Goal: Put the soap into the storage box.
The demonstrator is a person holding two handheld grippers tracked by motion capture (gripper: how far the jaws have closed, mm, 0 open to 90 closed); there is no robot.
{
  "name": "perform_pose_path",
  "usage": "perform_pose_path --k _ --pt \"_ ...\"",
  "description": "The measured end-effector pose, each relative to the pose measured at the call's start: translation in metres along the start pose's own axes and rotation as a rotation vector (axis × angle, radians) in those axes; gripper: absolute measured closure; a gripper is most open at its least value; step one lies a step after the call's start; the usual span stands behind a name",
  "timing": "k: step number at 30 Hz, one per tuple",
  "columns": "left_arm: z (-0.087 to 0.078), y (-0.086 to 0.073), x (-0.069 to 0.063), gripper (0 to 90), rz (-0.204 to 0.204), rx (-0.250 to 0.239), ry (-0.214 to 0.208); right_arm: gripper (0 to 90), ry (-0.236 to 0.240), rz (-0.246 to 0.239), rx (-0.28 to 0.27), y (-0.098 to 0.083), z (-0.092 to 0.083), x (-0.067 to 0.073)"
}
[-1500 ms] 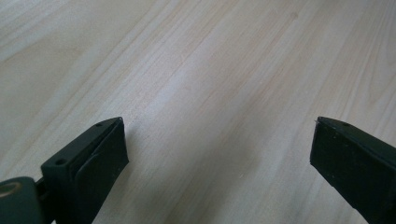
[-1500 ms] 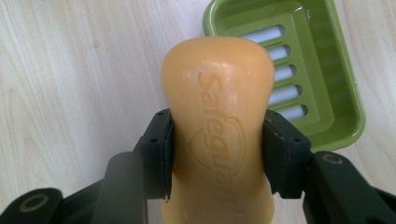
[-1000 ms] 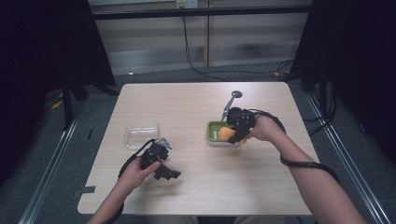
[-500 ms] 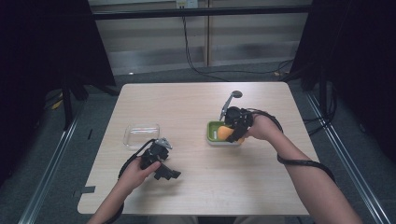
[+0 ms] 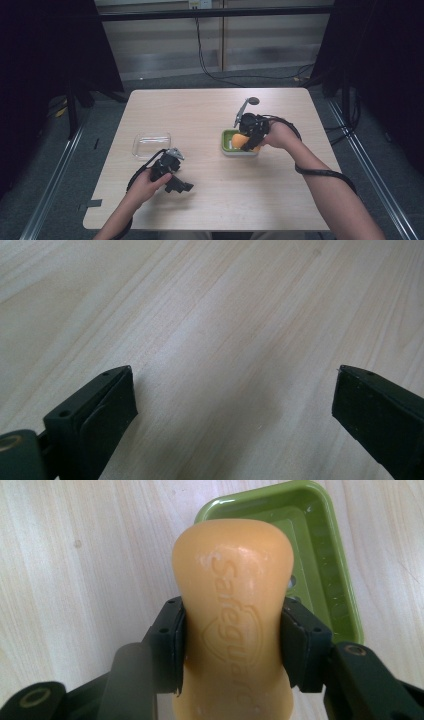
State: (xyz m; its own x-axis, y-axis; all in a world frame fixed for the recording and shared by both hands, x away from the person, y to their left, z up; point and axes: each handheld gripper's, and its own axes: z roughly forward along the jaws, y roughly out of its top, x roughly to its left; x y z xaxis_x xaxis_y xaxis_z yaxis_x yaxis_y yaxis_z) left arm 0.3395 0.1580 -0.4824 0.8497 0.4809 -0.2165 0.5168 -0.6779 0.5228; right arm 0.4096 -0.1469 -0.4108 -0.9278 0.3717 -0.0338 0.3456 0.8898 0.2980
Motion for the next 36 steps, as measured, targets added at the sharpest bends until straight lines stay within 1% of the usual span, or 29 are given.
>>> perform_pose_path --k 1,2,3,4,5,6,8,9,12,14,15,16,20,23,24,25,27,29,30,31,33,36 --pt "0.000 0.000 0.000 3.9 0.000 0.000 0.000 50.2 0.000 0.006 0.002 0.000 0.000 0.000" --pt "0.000 0.000 0.000 3.9 0.000 0.000 0.001 50.2 -0.004 -0.003 -0.004 0.000 0.001 -0.001" --pt "0.000 0.000 0.000 3.9 -0.008 -0.002 0.003 50.2 0.004 0.007 0.002 0.001 0.001 -0.001" --pt "0.000 0.000 0.000 3.9 0.001 0.003 0.001 50.2 0.004 0.007 0.002 0.001 0.001 -0.001" --pt "0.000 0.000 0.000 3.9 0.000 0.002 0.000 50.2 0.004 0.008 0.004 0.001 0.001 -0.001" --pt "0.000 0.000 0.001 3.9 0.001 0.002 0.000 50.2 0.001 -0.007 -0.002 0.001 0.002 -0.002" --pt "0.000 0.000 0.001 3.9 0.002 0.001 0.001 50.2 0.003 -0.009 -0.003 0.002 0.003 -0.002" --pt "0.000 0.000 0.001 3.9 0.002 0.002 0.001 50.2 0.002 0.001 -0.001 0.002 0.003 -0.002" --pt "0.000 0.000 0.001 3.9 0.003 0.003 0.004 50.2 0.000 -0.015 -0.003 0.002 0.004 -0.004" --pt "0.000 0.000 0.000 3.9 -0.001 0.000 0.004 50.2 0.002 -0.009 -0.005 0.002 0.004 -0.004" --pt "0.000 0.000 0.000 3.9 0.001 0.001 0.004 50.2 0.002 0.008 -0.003 0.002 0.005 -0.003" --pt "0.000 0.000 0.000 3.9 0.005 0.004 0.004 50.2 0.002 -0.008 -0.002 0.002 0.005 -0.005" --pt "0.000 0.000 0.000 3.9 0.004 0.007 0.002 50.2 -0.004 -0.006 -0.010 0.002 0.008 -0.005" --pt "0.001 0.000 0.000 3.9 0.007 0.007 0.001 50.2 -0.001 -0.002 -0.004 0.002 0.008 -0.005" --pt "0.000 0.000 0.000 3.9 0.008 0.009 0.002 50.2 -0.001 -0.017 -0.003 0.002 0.009 -0.006" --pt "0.001 0.000 -0.001 3.9 0.004 0.006 0.001 50.2 -0.001 -0.008 0.003 0.002 0.009 -0.005" --pt "0.001 0.000 0.000 3.8 0.007 0.006 0.002 50.2 -0.003 -0.012 0.002 0.002 0.010 -0.005" --pt "0.001 0.000 0.000 3.9 0.009 0.012 -0.001 50.2 -0.010 -0.037 -0.003 0.002 0.011 -0.006" --pt "0.001 0.000 0.000 3.9 0.009 0.013 0.000 50.2 -0.007 -0.028 0.001 0.003 0.011 -0.006" --pt "0.001 0.000 0.000 3.8 0.009 0.013 0.001 50.2 -0.006 -0.007 0.006 0.003 0.011 -0.005" --pt "0.001 0.000 0.000 3.9 0.004 0.013 0.006 50.2 -0.007 -0.026 -0.005 0.003 0.012 -0.006" --pt "0.002 0.000 0.000 3.9 0.003 0.013 0.003 50.2 -0.006 -0.035 0.003 0.003 0.013 -0.008"
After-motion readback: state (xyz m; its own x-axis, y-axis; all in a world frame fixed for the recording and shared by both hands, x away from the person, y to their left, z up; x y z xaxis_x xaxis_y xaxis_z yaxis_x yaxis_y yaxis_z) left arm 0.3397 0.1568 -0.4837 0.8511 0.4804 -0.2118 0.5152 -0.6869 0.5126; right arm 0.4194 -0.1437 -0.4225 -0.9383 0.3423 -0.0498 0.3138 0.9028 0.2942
